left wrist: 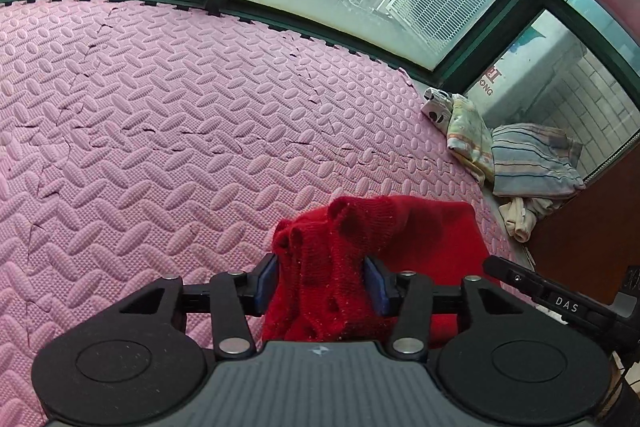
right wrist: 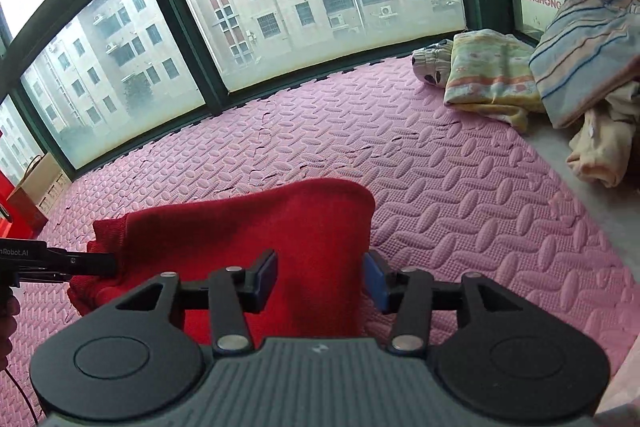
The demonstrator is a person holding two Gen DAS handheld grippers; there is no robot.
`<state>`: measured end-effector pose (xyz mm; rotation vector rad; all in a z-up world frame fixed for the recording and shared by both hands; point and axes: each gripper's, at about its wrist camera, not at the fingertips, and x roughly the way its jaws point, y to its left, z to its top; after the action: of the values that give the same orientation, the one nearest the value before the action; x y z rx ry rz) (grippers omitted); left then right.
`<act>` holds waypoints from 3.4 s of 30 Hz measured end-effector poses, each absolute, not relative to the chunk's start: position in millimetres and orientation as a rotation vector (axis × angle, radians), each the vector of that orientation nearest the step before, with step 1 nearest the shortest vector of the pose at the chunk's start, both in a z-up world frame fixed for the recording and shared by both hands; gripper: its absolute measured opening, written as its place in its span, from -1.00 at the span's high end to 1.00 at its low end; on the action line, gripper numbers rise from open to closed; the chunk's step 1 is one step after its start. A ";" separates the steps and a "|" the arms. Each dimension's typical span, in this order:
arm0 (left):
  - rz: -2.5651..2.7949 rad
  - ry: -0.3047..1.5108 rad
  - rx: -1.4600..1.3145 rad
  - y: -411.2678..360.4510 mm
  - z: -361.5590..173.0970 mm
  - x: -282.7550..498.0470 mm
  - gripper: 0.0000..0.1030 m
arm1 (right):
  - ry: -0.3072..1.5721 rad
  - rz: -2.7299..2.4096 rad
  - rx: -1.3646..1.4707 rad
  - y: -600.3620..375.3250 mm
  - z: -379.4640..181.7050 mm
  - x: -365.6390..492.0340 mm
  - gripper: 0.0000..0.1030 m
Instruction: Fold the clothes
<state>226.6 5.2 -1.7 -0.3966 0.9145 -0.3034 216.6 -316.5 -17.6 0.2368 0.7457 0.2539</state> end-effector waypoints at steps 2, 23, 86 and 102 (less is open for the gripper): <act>-0.297 0.860 -0.389 7.4 12.7 225.4 0.01 | 0.717 0.252 0.236 -318.4 -9.9 222.8 0.06; -0.446 0.909 -0.438 -15.4 -24.7 258.6 0.72 | 0.774 0.176 0.201 -278.2 -52.1 284.8 0.18; -0.392 0.831 -0.422 -7.9 -2.7 221.5 0.05 | 0.607 0.380 -0.087 -185.7 -1.9 126.2 -0.14; -0.290 0.724 -0.274 14.1 26.4 128.3 -0.81 | 0.593 0.323 0.023 -199.8 9.6 87.5 -1.00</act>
<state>128.3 14.1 26.4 -0.2742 0.7240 -0.2897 87.5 -199.8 9.6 0.0225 0.5927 0.3230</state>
